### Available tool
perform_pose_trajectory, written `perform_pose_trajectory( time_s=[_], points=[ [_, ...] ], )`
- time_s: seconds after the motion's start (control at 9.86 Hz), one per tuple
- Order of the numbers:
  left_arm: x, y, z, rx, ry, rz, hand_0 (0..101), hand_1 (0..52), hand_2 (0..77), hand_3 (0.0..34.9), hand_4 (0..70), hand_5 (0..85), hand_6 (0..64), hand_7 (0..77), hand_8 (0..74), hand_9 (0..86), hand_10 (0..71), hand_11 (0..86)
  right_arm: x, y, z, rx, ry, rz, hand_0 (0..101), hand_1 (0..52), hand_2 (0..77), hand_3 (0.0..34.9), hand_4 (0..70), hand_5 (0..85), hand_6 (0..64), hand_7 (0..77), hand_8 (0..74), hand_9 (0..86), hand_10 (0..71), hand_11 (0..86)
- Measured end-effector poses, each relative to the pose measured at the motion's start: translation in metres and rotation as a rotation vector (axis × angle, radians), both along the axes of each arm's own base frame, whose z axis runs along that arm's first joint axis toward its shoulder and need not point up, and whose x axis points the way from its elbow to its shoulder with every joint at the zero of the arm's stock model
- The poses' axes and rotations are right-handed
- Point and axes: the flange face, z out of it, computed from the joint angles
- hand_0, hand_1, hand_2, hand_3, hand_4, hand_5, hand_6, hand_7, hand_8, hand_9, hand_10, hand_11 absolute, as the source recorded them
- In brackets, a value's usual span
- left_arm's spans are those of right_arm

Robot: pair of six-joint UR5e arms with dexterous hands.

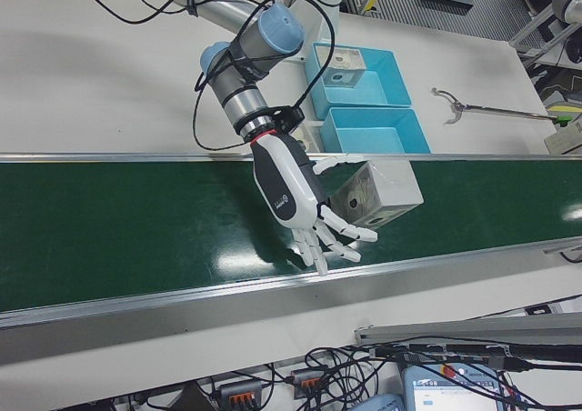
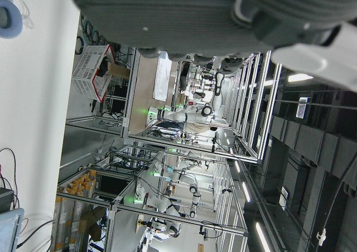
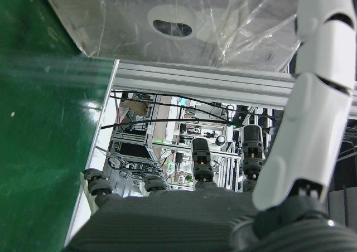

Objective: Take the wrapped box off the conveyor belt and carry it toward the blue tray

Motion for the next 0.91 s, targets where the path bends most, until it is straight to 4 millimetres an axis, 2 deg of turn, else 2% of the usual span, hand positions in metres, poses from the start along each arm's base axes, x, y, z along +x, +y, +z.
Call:
perform_pose_trajectory(
  time_s=[0.2, 0.3, 0.41, 0.51, 0.61, 0.71, 0.81, 0.91],
  points=[
    [0.0, 0.0, 0.0, 0.0, 0.0, 0.0, 0, 0.0, 0.5, 0.0, 0.0, 0.5, 0.0, 0.5, 0.5, 0.0, 0.5, 0.0, -0.021, -0.002, -0.015, 0.008, -0.011, -0.015, 42, 9.3, 15.3, 30.1, 15.8, 17.5, 0.0, 17.5, 0.0, 3.3, 4.9, 7.6],
    [0.0, 0.0, 0.0, 0.0, 0.0, 0.0, 0, 0.0, 0.5, 0.0, 0.0, 0.5, 0.0, 0.5, 0.5, 0.5, 0.0, 0.0, -0.035, 0.003, -0.022, 0.016, -0.023, -0.027, 42, 9.8, 16.4, 29.6, 18.5, 19.6, 0.0, 18.5, 0.0, 3.3, 3.8, 7.1],
    [0.0, 0.0, 0.0, 0.0, 0.0, 0.0, 0, 0.0, 1.1, 0.0, 0.0, 0.5, 0.0, 0.5, 0.0, 0.5, 0.5, 0.0, -0.049, 0.009, -0.027, 0.025, -0.037, -0.038, 42, 9.3, 17.5, 28.2, 22.4, 28.4, 0.5, 21.3, 0.0, 3.3, 6.0, 11.4],
    [0.0, 0.0, 0.0, 0.0, 0.0, 0.0, 0, 0.0, 1.1, 0.0, 0.0, 0.5, 0.0, 0.5, 0.0, 0.5, 0.5, 0.0, -0.06, 0.015, -0.03, 0.031, -0.05, -0.044, 42, 9.3, 17.5, 28.2, 22.4, 28.4, 0.5, 21.3, 0.0, 3.3, 6.0, 11.4],
    [0.0, 0.0, 0.0, 0.0, 0.0, 0.0, 0, 0.0, 1.1, 0.0, 0.0, 0.5, 0.0, 0.5, 0.5, 0.0, 0.0, 0.0, -0.065, 0.019, -0.032, 0.034, -0.06, -0.044, 39, 0.5, 27.3, 24.8, 26.2, 33.3, 17.5, 36.5, 20.7, 16.9, 27.3, 29.5],
    [0.0, 0.0, 0.0, 0.0, 0.0, 0.0, 0, 0.0, 1.1, 0.0, 0.0, 0.5, 0.0, 0.5, 0.5, 0.0, 0.0, 0.0, -0.067, 0.023, -0.037, 0.042, -0.075, -0.045, 39, 0.5, 27.3, 24.8, 26.2, 33.3, 17.5, 36.5, 20.7, 16.9, 27.3, 29.5],
    [0.0, 0.0, 0.0, 0.0, 0.0, 0.0, 0, 0.0, 0.5, 0.0, 0.0, 0.5, 0.0, 0.5, 0.0, 0.0, 0.0, 0.0, -0.069, 0.032, -0.048, 0.058, -0.099, -0.053, 39, 0.0, 31.6, 22.5, 30.5, 36.0, 24.0, 43.1, 30.0, 26.2, 33.8, 34.9],
    [0.0, 0.0, 0.0, 0.0, 0.0, 0.0, 0, 0.0, 0.5, 0.0, 0.0, 0.5, 0.0, 0.5, 0.5, 0.0, 0.0, 0.0, -0.075, 0.049, -0.065, 0.082, -0.132, -0.075, 38, 0.0, 32.2, 15.8, 33.8, 39.3, 28.9, 48.0, 38.2, 34.4, 42.0, 43.6]
  ],
)
